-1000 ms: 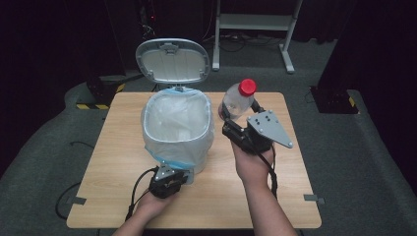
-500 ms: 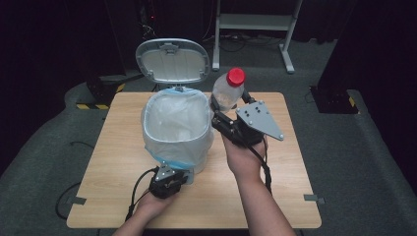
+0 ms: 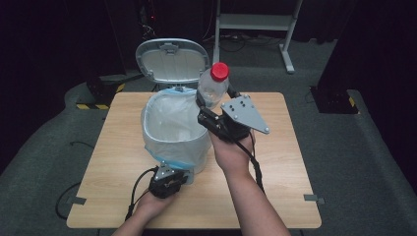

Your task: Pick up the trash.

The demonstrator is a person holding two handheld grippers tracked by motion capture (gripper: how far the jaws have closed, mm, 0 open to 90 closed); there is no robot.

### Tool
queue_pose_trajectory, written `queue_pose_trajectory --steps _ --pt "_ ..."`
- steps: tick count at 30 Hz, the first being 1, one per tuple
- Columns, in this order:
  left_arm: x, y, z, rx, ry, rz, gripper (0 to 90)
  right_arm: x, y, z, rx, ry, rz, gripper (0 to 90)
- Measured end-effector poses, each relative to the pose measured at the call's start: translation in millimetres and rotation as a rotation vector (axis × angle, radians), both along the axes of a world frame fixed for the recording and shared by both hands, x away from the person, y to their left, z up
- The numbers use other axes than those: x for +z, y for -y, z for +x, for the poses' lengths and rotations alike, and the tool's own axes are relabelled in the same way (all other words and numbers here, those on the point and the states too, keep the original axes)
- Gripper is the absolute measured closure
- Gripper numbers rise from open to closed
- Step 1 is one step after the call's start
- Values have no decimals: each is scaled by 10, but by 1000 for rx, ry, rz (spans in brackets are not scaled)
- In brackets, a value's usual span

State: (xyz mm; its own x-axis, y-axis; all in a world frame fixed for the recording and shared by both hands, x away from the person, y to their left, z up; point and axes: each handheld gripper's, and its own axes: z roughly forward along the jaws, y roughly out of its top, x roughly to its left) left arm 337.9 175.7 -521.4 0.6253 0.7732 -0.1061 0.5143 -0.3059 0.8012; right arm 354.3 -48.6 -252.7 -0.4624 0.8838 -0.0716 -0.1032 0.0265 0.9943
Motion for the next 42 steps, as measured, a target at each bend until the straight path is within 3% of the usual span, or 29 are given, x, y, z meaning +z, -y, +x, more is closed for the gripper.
queue_pose_trajectory --steps 25,33,37,42 --pt "-1 3 -4 2 2 1 723 -36 -462 115 93 -26 -15 286" --pt "2 -3 -2 -3 -1 6 723 -84 -577 183 109 -59 -24 283" --pt "0 -4 -2 -4 2 6 723 -113 -586 248 121 -107 -35 281" --pt "0 2 -11 -4 -5 5 722 -144 -575 314 118 -134 -33 280"
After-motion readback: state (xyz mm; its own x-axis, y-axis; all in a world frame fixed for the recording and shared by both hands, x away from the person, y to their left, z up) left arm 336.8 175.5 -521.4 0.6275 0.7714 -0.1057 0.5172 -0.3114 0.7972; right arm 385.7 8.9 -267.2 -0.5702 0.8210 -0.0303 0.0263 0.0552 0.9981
